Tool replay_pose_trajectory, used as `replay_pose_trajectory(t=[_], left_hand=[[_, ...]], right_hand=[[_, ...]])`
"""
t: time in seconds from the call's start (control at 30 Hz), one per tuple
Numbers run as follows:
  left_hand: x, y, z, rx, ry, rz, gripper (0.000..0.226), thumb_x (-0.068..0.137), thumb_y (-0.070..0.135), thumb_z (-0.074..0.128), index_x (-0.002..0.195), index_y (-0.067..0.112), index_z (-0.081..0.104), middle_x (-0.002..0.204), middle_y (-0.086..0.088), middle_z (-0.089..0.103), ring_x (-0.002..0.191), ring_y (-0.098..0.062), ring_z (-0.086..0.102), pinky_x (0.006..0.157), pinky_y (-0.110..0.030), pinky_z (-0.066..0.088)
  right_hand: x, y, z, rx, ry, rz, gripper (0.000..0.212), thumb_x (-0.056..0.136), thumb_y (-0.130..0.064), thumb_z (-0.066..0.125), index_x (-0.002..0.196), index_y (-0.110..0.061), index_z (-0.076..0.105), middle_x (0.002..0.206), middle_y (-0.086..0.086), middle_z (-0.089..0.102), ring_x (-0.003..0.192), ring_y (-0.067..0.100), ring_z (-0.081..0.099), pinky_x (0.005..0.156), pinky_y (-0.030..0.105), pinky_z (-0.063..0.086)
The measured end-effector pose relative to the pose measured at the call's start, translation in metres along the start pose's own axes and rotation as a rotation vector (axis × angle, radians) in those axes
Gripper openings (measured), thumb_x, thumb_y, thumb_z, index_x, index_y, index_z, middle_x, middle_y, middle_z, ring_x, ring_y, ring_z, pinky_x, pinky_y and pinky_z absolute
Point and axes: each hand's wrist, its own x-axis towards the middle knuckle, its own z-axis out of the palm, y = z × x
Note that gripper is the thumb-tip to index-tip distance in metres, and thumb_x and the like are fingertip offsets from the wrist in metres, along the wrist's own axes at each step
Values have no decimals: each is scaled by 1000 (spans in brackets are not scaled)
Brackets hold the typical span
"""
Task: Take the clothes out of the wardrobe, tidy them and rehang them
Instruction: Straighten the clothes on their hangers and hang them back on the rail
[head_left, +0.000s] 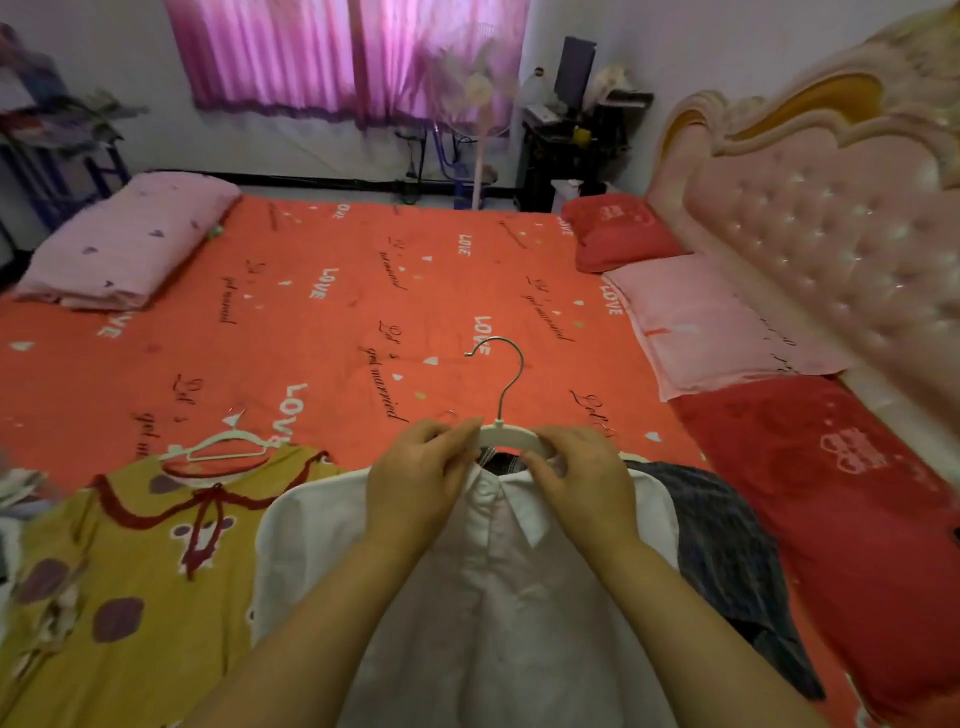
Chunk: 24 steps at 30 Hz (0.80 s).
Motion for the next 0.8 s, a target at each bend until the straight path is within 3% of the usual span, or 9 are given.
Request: replay_pose_trajectory(t=[0.23,0.57,0.73,0.8], left_hand=[[54,-59,47,34,-45,-119,33,79,11,72,112,19,69,90,-11,65,81,-30,62,61,-37,46],[107,-159,156,107,-153,-285,36,81,11,69,115,19,67,87,-13,63,82,-30,59,65,-40,46],[111,-222,223,190,-259,-378,43,85,14,60,128,22,57,99,-11,61,93,-30,55,75,-37,44],[100,-245,247,272,-347,-418,49,86,20,57,134,21,48,117,-9,56,107,-29,52,85,-37,43]], right_hand=[[72,31,61,16,-119,11,24,85,-24,67,105,-12,68,96,7,66,93,25,55,78,31,36],[153,112,185,71,-283,54,20,83,-21,68,103,-17,69,98,-1,67,94,19,55,70,19,27],[175,163,267,82,-396,116,22,84,-20,64,106,-19,68,101,-1,66,98,20,54,78,25,33],[176,180,300,28,-455,141,26,87,-23,60,112,-22,65,109,-1,63,105,20,51,86,28,36]])
